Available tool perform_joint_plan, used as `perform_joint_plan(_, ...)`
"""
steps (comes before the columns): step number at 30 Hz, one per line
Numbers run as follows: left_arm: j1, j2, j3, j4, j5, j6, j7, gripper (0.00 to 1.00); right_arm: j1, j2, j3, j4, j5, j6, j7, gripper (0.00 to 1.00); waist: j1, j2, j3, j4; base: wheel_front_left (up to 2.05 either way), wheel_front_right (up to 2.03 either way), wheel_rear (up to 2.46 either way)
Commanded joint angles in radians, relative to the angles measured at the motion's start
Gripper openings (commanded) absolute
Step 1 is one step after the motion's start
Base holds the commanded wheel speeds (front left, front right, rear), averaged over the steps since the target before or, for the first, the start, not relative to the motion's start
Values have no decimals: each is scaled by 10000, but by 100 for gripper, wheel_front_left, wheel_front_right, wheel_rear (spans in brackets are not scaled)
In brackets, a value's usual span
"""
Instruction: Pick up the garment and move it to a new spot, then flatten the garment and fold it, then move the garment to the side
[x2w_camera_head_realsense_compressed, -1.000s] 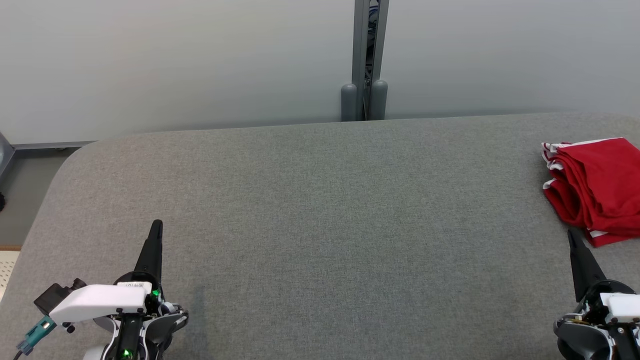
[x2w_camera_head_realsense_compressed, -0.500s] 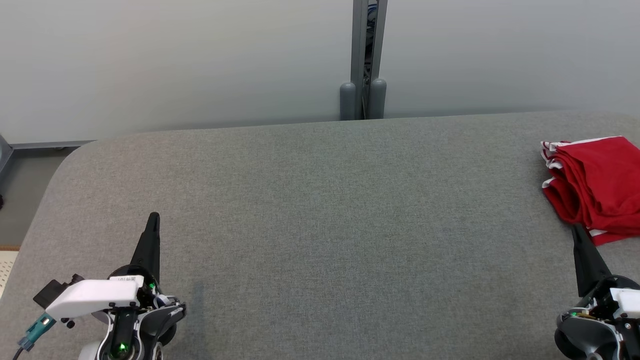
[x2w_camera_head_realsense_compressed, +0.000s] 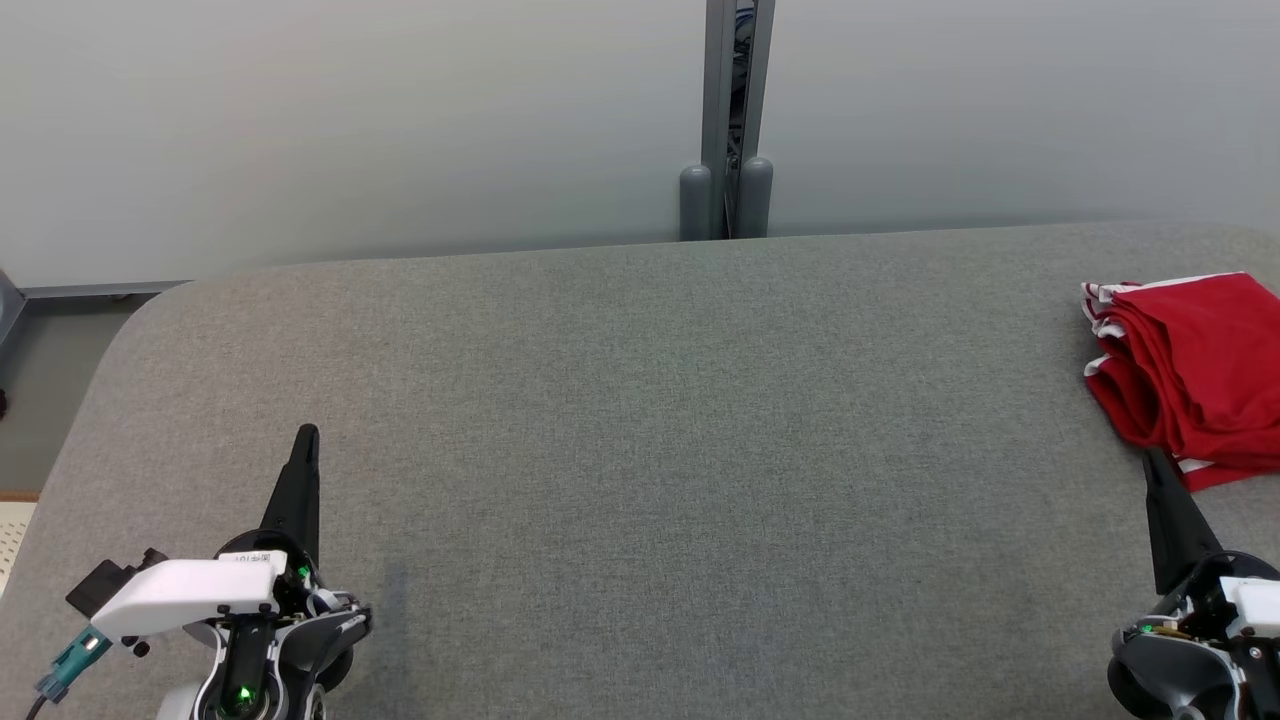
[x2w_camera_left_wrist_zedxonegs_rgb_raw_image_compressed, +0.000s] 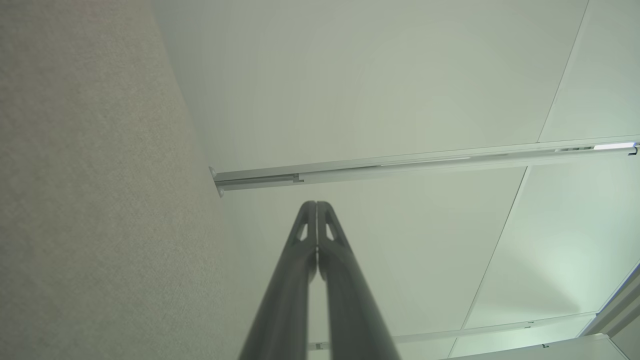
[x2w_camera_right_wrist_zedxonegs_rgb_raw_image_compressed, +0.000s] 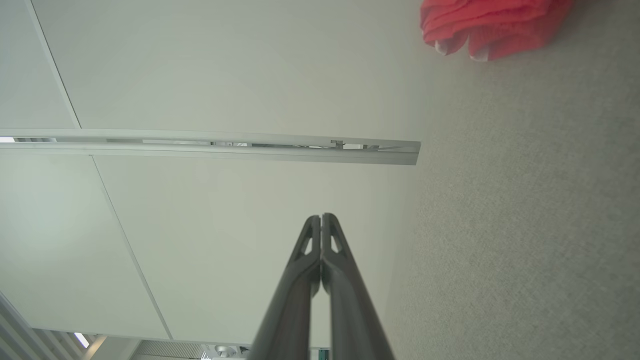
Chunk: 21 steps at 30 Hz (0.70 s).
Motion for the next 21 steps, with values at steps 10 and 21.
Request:
perform_joint_plan(10,-160,27,82,6,34,-39,58,0,-103,-4,-76,44,-66,0,79,0,0,0,0,0,0,0,0)
perform_joint_plan(21,-161,10,106,5,67,-39,62,0,-110,29,-128,46,-123,0,127,0,0,0,0,0,0,0,0)
